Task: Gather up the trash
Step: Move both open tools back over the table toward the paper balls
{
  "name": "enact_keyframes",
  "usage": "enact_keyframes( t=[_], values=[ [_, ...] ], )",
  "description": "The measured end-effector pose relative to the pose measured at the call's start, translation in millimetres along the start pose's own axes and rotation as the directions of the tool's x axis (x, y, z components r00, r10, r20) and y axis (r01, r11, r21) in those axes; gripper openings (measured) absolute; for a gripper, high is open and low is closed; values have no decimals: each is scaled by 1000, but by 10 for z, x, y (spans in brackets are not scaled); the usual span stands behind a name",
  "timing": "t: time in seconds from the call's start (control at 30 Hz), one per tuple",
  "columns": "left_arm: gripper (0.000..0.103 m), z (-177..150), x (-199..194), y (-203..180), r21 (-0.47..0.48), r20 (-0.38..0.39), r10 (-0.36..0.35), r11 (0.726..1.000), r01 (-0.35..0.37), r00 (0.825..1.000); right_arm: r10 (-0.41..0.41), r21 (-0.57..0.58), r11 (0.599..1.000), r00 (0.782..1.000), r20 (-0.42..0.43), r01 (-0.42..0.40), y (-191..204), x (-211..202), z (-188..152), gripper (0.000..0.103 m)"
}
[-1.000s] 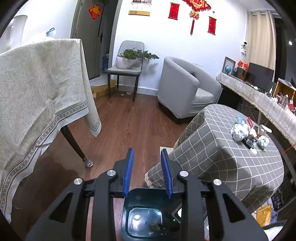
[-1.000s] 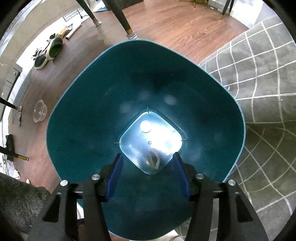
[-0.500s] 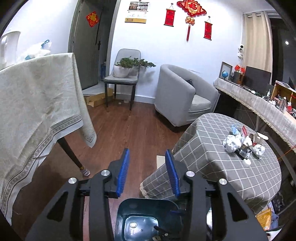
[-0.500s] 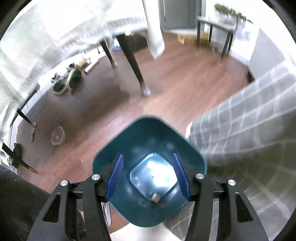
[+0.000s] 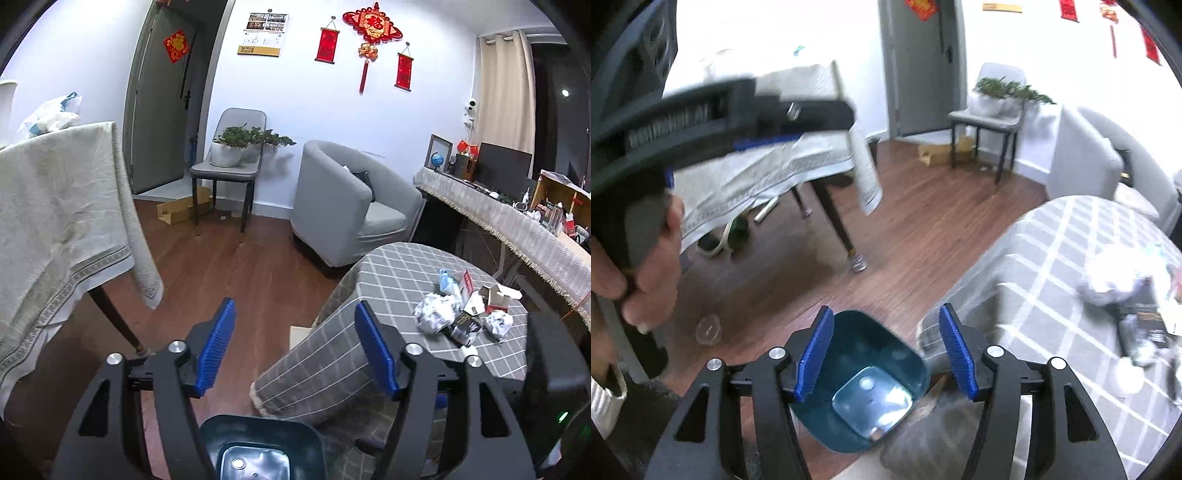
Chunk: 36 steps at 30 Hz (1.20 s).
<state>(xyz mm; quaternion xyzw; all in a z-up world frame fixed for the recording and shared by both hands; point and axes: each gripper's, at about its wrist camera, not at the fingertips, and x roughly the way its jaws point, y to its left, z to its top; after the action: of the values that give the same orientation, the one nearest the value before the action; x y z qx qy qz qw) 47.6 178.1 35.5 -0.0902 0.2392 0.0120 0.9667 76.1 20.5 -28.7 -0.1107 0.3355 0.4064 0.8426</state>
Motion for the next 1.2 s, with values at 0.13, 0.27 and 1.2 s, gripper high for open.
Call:
enact_keyframes(
  t=[0.13,0.27,1.2],
  values=[
    [75,-9,106,-155,-3,-10,-15,1000,15,1000,-56,35,998,998,33,55,-289,-194,-52,67],
    [76,-28,210,-342,13,-22,-30,999,30,999,-110,78,991,992,67,105,-555,-354,-92,73],
    [81,-257,1311,-1418,1,-197,-186,982,190,963,-345,325,896,935,77,304,-2067,-1110,-486,87]
  ],
)
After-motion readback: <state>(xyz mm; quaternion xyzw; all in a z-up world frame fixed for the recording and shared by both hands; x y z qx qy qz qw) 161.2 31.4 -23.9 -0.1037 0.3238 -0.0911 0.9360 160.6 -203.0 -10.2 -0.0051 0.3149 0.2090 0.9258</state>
